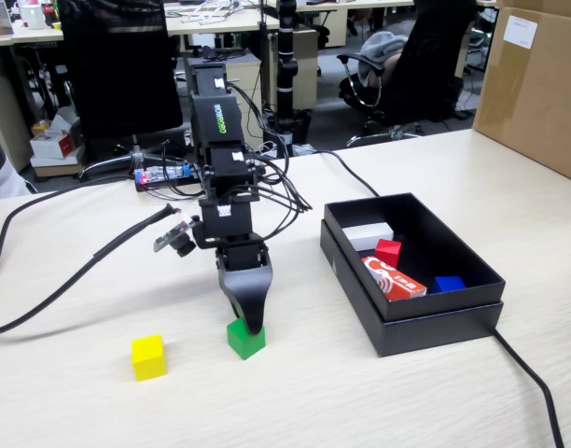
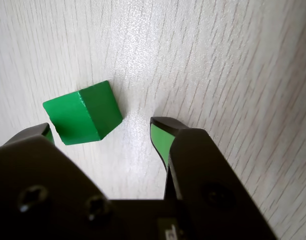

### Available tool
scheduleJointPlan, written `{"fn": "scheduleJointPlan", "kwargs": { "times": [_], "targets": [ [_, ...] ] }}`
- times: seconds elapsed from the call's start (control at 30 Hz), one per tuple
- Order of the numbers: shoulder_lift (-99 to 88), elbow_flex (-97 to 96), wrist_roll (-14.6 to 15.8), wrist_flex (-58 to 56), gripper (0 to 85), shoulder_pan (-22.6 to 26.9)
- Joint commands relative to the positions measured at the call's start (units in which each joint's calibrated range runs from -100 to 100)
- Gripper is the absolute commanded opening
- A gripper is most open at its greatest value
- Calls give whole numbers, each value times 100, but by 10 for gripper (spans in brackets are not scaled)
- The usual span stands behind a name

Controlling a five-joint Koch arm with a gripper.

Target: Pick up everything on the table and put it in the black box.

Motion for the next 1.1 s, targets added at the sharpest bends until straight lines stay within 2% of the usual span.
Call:
{"fn": "scheduleJointPlan", "kwargs": {
  "times": [0.0, 0.37, 0.47, 0.6, 0.67, 0.77, 0.8, 1.07],
  "targets": [
    [-221, 11, -93, -493, 399, -5],
    [-187, 184, -166, -631, 396, -103],
    [-187, 166, -190, -769, 319, -122],
    [-256, 111, -195, -907, 322, -122],
    [-325, 238, -176, -899, 354, -132],
    [-371, 555, -156, -907, 477, -127],
    [-393, 673, -156, -899, 493, -122],
    [-336, 1199, -156, -786, 492, -103]
  ]
}}
